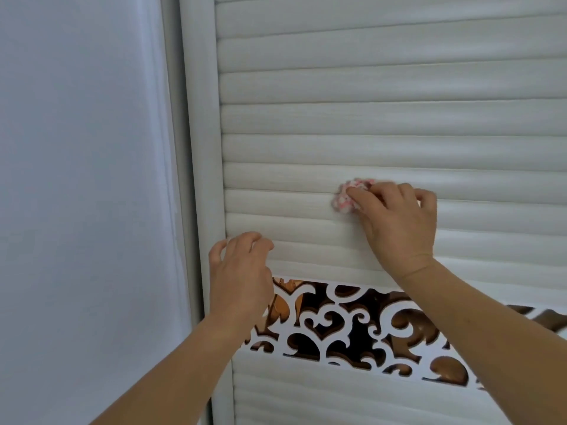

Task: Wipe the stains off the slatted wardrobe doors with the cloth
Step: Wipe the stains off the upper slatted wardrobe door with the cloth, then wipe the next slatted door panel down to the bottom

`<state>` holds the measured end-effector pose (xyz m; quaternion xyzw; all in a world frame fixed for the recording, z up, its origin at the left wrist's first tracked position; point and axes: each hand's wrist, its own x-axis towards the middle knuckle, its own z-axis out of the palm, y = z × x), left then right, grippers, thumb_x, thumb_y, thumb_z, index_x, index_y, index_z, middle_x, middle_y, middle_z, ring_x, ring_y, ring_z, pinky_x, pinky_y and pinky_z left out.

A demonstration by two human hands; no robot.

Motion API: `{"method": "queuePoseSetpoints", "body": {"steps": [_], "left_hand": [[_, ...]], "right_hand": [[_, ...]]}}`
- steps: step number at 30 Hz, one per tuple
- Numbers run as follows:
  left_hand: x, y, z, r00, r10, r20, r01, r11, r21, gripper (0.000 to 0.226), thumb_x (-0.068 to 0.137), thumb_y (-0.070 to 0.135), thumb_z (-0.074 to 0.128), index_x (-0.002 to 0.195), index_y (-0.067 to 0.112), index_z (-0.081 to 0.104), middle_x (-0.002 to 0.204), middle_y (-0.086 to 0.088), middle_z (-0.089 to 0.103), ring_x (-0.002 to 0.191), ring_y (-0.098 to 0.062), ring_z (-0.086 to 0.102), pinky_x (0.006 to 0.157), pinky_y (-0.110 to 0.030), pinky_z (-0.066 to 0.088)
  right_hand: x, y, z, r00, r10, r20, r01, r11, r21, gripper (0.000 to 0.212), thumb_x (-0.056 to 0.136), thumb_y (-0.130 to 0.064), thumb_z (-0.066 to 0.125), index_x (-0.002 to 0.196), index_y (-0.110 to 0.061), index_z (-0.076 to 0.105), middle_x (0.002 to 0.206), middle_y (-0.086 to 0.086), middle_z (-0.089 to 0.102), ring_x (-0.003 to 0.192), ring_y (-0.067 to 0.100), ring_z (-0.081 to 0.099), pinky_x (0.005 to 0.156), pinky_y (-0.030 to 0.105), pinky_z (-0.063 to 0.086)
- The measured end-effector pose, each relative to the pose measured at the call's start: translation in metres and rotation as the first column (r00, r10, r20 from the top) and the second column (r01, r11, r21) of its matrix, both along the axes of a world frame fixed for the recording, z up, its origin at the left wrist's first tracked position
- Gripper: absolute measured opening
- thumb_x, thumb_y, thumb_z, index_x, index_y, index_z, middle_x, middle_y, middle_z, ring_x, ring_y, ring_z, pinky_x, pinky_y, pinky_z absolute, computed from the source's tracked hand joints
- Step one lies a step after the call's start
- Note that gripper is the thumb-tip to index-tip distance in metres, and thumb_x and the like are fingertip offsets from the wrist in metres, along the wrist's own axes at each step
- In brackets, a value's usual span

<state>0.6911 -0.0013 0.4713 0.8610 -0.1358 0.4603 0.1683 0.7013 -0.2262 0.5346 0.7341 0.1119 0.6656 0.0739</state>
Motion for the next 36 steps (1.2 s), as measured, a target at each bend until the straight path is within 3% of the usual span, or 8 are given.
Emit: {"method": "queuePoseSetpoints", "body": {"steps": [7, 11, 13, 15, 20, 23, 30, 36], "left_hand": [[-0.018, -0.009, -0.007, 0.978, -0.001, -0.209, 0.001, 1.0, -0.001, 0.042, 0.076, 0.001, 0.062, 0.114, 0.019, 0.062, 0.122, 0.004, 0.054, 0.115, -0.016, 0.049, 0.104, -0.029, 0.01], [-0.031, -0.025, -0.016, 0.966, -0.035, -0.256, 0.005, 0.993, -0.118, 0.034, 0.081, 0.002, 0.051, 0.1, 0.028, 0.061, 0.109, 0.015, 0.05, 0.107, -0.009, 0.047, 0.091, -0.021, 0.008], [-0.036, -0.034, -0.021, 0.938, -0.085, -0.336, 0.018, 0.98, -0.199, 0.031, 0.085, 0.006, 0.047, 0.101, 0.031, 0.058, 0.109, 0.017, 0.048, 0.107, -0.006, 0.044, 0.094, -0.023, 0.012], [-0.042, -0.042, -0.028, 0.9, -0.162, -0.404, 0.044, 0.957, -0.287, 0.031, 0.087, 0.008, 0.045, 0.103, 0.03, 0.058, 0.109, 0.016, 0.05, 0.108, -0.007, 0.044, 0.095, -0.027, 0.017], [-0.063, -0.057, -0.064, 0.758, -0.329, -0.563, 0.071, 0.9, -0.43, 0.029, 0.091, 0.012, 0.047, 0.11, 0.032, 0.057, 0.114, 0.018, 0.056, 0.108, -0.003, 0.05, 0.101, -0.026, 0.023], [-0.077, -0.063, -0.091, 0.687, -0.366, -0.628, 0.056, 0.888, -0.456, 0.028, 0.091, 0.012, 0.048, 0.108, 0.033, 0.057, 0.107, 0.021, 0.057, 0.098, 0.002, 0.049, 0.103, -0.027, 0.027], [-0.098, -0.077, -0.166, 0.572, -0.38, -0.727, -0.086, 0.854, -0.514, 0.033, 0.088, 0.007, 0.048, 0.096, 0.039, 0.051, 0.093, 0.026, 0.054, 0.093, 0.005, 0.049, 0.106, -0.037, 0.033], [-0.116, -0.097, -0.242, 0.465, -0.296, -0.835, -0.282, 0.844, -0.456, 0.032, 0.088, 0.01, 0.047, 0.101, 0.038, 0.054, 0.099, 0.025, 0.056, 0.096, 0.004, 0.051, 0.106, -0.034, 0.032]], "right_hand": [[-0.012, -0.002, -0.045, 0.986, -0.043, -0.163, 0.037, 0.998, -0.04, 0.038, 0.06, -0.003, 0.084, 0.094, -0.019, 0.073, 0.08, 0.006, 0.063, 0.07, 0.028, 0.059, 0.076, 0.038, 0.029], [-0.044, 0.011, -0.072, 0.831, 0.019, -0.557, 0.071, 0.988, 0.14, 0.029, 0.074, -0.019, 0.079, 0.101, -0.027, 0.072, 0.086, -0.002, 0.065, 0.077, 0.023, 0.061, 0.075, 0.035, 0.039], [-0.066, 0.016, -0.076, 0.528, 0.456, -0.717, 0.127, 0.793, 0.597, 0.018, 0.09, -0.032, 0.062, 0.108, -0.032, 0.068, 0.091, -0.01, 0.066, 0.083, 0.016, 0.062, 0.075, 0.032, 0.048], [-0.085, 0.015, -0.088, 0.32, 0.842, -0.434, 0.235, 0.373, 0.898, 0.019, 0.091, -0.036, 0.059, 0.103, -0.025, 0.069, 0.087, -0.005, 0.071, 0.077, 0.019, 0.068, 0.069, 0.036, 0.057], [-0.112, 0.007, -0.13, 0.07, 0.997, 0.025, 0.389, -0.05, 0.92, 0.043, 0.093, -0.038, 0.051, 0.099, 0.002, 0.067, 0.081, 0.02, 0.069, 0.061, 0.024, 0.066, 0.049, 0.028, 0.052], [-0.118, 0.005, -0.153, -0.002, 0.993, 0.116, 0.482, -0.1, 0.87, 0.047, 0.093, -0.04, 0.051, 0.107, 0.003, 0.066, 0.093, 0.022, 0.069, 0.084, 0.033, 0.069, 0.073, 0.037, 0.057], [-0.127, -0.014, -0.229, 0.114, 0.986, 0.118, 0.591, -0.163, 0.79, 0.036, 0.085, -0.023, 0.062, 0.113, -0.002, 0.065, 0.103, 0.021, 0.069, 0.095, 0.035, 0.066, 0.087, 0.046, 0.051], [-0.14, -0.035, -0.303, 0.206, 0.976, 0.064, 0.625, -0.181, 0.759, 0.022, 0.087, -0.017, 0.064, 0.107, -0.009, 0.068, 0.092, 0.018, 0.071, 0.074, 0.025, 0.068, 0.059, 0.032, 0.053]]}}
